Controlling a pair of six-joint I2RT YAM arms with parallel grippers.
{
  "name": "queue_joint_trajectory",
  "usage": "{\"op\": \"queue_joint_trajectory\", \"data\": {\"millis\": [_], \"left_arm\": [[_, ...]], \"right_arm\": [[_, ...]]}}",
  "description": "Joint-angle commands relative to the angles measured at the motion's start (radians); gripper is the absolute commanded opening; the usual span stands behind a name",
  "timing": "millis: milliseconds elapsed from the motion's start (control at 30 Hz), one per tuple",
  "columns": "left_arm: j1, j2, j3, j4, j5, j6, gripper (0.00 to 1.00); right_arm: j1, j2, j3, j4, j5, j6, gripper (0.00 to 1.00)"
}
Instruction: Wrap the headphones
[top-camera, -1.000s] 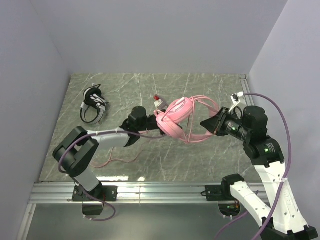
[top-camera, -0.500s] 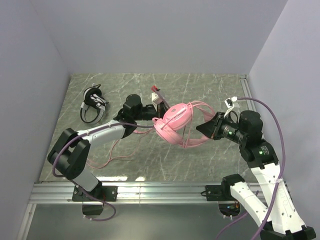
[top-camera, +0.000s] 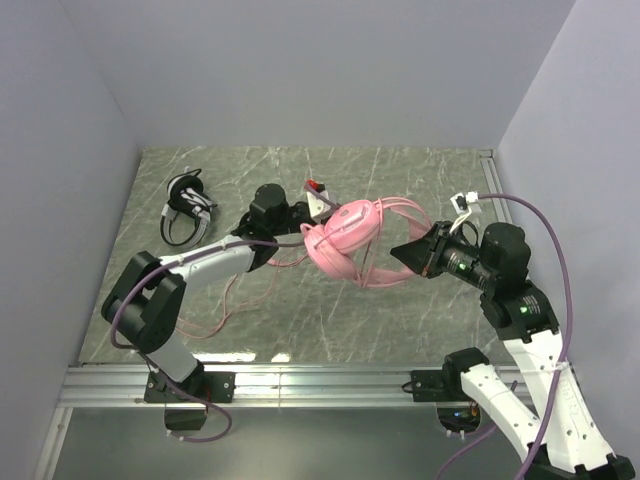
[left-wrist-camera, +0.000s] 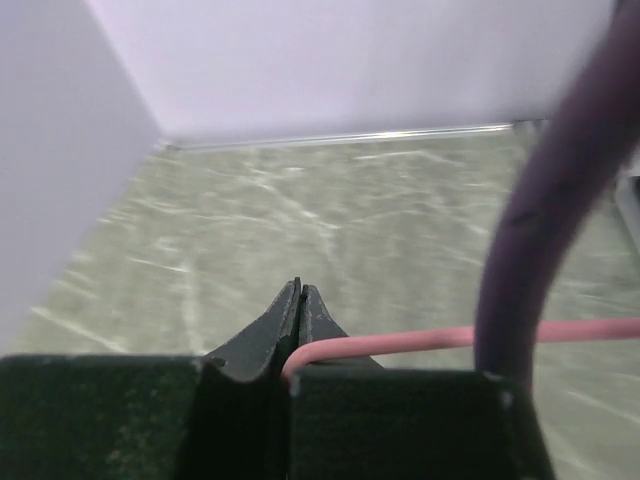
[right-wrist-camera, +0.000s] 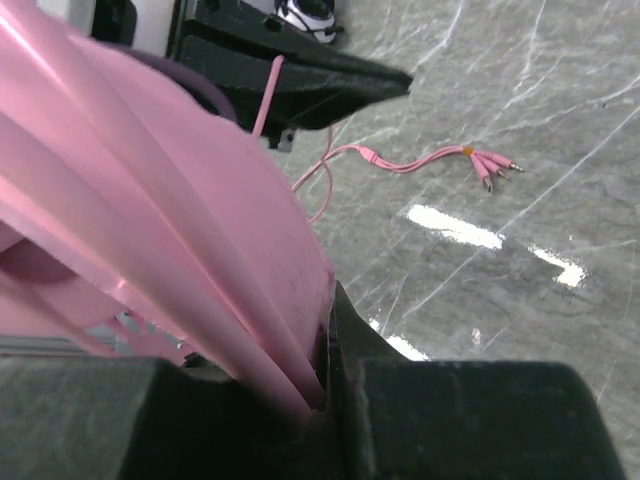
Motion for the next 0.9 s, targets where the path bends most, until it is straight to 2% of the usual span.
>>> {"op": "queue_joint_trajectory", "data": {"millis": [0, 100, 167, 267, 400, 567, 600, 733, 867], "left_arm": [[0.029, 0.066, 0.11, 0.072, -0.277, 0.262, 0.0], [0.027, 0.11, 0.171, 0.011, -0.304, 0.401, 0.01], [0.03, 0.121, 0.171, 0.035, -0.325, 0.43, 0.0], [0.05, 0.11, 0.167, 0.047, -0.283, 0.418, 0.0], [0.097, 0.074, 0.167, -0.02, -0.118, 0.255, 0.0], [0.101, 0.005, 0.023, 0.194, -0.022, 0.019, 0.01], [0.098, -0.002, -0.024, 0.228, -0.008, -0.082, 0.01], [0.066, -0.054, -0.132, 0.332, -0.015, -0.273, 0.05], [-0.016, -0.106, -0.148, 0.148, -0.084, -0.311, 0.03]], "right_arm": [[0.052, -0.043, 0.028, -0.042, -0.246, 0.053, 0.0], [0.061, -0.055, 0.027, -0.053, -0.241, 0.054, 0.0], [0.072, -0.057, 0.016, -0.057, -0.233, 0.057, 0.0], [0.081, -0.061, 0.009, -0.07, -0.194, 0.057, 0.0], [0.081, -0.06, 0.016, -0.039, -0.123, 0.084, 0.0], [0.08, -0.037, -0.001, 0.119, -0.063, 0.179, 0.0], [0.08, -0.027, -0.002, 0.142, -0.048, 0.187, 0.0], [0.08, 0.008, 0.007, 0.246, 0.035, 0.199, 0.0], [0.081, 0.054, 0.022, 0.344, 0.058, 0.236, 0.0]]}}
